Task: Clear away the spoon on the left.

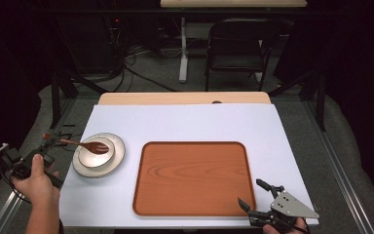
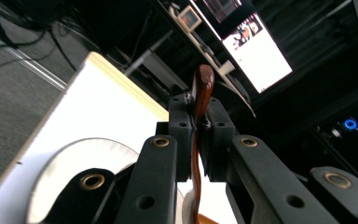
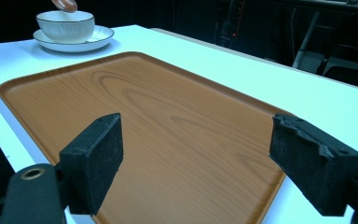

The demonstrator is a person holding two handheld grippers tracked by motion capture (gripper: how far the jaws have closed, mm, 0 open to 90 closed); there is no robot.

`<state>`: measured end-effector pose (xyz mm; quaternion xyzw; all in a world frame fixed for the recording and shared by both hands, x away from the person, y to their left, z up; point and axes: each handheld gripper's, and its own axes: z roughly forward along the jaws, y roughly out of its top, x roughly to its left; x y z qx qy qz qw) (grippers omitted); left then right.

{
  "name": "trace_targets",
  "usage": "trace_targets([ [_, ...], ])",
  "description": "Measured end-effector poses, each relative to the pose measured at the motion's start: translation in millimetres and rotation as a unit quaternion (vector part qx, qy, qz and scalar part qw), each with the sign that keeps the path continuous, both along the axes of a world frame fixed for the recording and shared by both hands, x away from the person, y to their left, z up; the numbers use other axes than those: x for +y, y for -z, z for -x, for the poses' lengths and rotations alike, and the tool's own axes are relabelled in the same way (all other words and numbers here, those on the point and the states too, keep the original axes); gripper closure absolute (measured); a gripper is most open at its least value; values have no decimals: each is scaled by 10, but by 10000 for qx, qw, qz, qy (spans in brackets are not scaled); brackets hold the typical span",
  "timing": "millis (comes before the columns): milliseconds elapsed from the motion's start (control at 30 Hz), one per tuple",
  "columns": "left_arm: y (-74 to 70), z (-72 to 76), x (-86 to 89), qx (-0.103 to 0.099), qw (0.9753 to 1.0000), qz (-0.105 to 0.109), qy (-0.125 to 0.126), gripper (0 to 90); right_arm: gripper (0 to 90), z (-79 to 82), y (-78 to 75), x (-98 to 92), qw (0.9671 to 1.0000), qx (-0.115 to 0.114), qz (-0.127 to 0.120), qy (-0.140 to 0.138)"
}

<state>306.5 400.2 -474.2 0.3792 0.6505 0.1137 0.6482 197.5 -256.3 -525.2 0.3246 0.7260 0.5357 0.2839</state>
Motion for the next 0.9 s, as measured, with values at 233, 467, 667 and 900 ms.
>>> trace_targets([
  [233, -40, -58, -151, 40, 9989, 59, 465, 844, 170, 1, 0, -1, 10000, 2, 0, -2],
  [467, -88, -106, -337, 114, 9956, -18, 931, 844, 170, 2, -1, -3, 10000, -5, -1, 2],
  [667, -147, -159, -509, 161, 9907, -151, 1339, 844, 170, 4, -3, -4, 10000, -7, 1, 7],
  [900, -212, -184, -709, 150, 9837, -280, 1772, 844, 170, 4, -3, -6, 10000, -7, 0, 4],
])
